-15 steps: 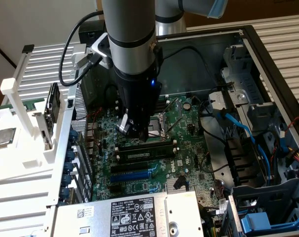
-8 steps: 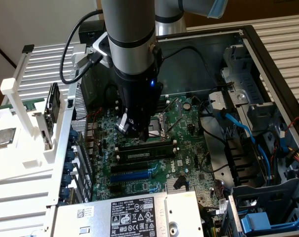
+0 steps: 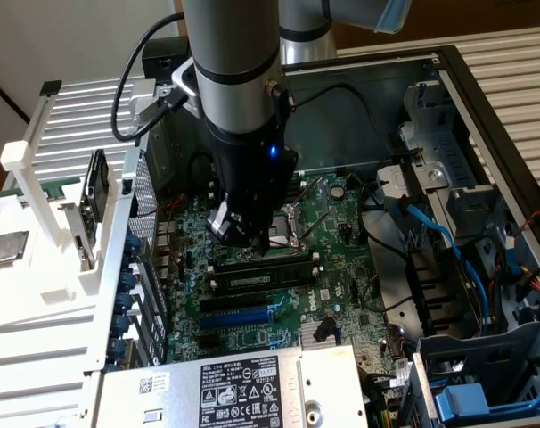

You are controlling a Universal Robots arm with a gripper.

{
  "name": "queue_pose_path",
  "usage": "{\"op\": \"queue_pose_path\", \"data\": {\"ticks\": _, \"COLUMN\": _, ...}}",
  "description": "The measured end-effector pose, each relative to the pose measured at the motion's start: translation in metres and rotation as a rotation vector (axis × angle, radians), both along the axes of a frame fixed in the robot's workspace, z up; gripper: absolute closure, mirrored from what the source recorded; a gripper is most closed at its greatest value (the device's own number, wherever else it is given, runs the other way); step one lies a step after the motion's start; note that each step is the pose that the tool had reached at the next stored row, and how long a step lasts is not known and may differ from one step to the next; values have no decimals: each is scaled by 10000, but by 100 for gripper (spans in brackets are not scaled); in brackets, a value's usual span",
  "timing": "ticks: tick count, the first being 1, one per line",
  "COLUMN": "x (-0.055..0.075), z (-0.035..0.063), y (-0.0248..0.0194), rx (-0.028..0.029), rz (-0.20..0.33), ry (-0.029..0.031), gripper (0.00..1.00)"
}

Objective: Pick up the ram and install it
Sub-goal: 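Press down the ram until it locks into place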

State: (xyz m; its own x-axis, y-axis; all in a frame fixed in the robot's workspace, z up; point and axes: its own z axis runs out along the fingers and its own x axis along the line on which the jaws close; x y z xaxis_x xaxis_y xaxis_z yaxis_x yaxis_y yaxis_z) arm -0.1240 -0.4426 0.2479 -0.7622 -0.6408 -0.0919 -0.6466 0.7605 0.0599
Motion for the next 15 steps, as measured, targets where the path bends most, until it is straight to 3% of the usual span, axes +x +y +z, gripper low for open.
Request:
{"op": "queue_pose_path", "data": {"ticks": 6, "x": 2, "z": 16, "y": -1, "rx": -307, "rz": -412, "ry": 92, "gripper": 90}}
{"op": "queue_pose_path", "data": {"ticks": 10, "x": 2, "z": 16, "y": -1, "rx": -430, "rz": -751, "ry": 126, "gripper": 90}}
{"op": "queue_pose_path", "data": {"ticks": 15, "x": 2, "z": 17, "y": -1, "rx": -510, "rz": -1349, "ry": 155, "gripper": 90}}
